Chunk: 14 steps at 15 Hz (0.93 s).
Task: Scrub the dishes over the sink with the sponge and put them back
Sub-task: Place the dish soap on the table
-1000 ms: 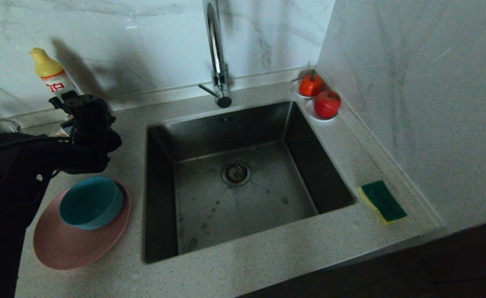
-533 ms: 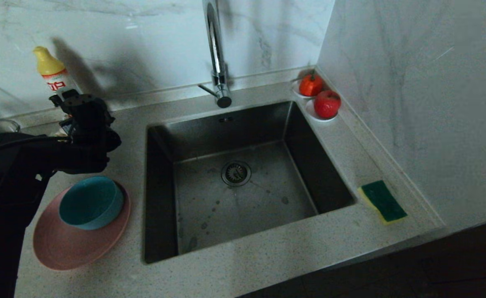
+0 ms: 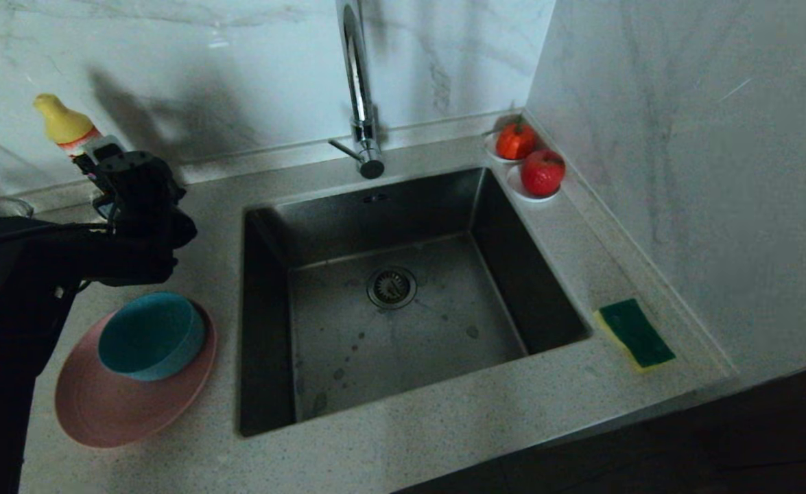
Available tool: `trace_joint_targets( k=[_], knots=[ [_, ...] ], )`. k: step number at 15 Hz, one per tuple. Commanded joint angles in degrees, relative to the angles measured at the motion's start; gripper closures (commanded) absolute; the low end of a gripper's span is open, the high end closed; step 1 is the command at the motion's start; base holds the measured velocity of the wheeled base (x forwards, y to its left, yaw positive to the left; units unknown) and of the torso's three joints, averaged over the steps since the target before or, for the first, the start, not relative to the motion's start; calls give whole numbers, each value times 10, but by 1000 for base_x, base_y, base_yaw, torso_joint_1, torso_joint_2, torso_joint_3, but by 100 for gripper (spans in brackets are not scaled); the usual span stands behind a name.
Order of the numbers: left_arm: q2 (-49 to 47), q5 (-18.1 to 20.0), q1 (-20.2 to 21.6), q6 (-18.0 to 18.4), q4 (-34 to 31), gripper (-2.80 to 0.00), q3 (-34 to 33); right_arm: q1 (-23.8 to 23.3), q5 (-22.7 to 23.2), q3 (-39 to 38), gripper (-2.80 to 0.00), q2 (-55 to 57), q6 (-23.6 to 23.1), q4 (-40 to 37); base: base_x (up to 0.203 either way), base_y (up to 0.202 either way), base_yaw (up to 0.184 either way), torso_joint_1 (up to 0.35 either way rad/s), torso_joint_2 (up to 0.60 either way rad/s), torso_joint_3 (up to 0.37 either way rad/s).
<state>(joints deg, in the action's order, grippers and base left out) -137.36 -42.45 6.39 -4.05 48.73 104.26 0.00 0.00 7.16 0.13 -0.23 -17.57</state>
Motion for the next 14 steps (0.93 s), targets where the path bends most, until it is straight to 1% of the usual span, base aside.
trace_joint_targets(
  k=[1,5,10,12,14],
  knots=[
    [33,-2,0,-1,2,-280,-9,0,0,1,0,0,0,-1,0,0,0,0,0,0],
    [111,0,0,0,-11,-280,-38,0,0,1,0,0,0,-1,0,0,0,0,0,0],
    [216,1,-1,0,-44,-280,-68,0,0,0,0,0,0,-1,0,0,0,0,0,0],
    [276,3,-3,1,-72,-280,-78,0,0,1,0,0,0,-1,0,0,0,0,0,0],
    [339,12,-8,1,-115,-280,-93,0,0,1,0,0,0,-1,0,0,0,0,0,0]
  ],
)
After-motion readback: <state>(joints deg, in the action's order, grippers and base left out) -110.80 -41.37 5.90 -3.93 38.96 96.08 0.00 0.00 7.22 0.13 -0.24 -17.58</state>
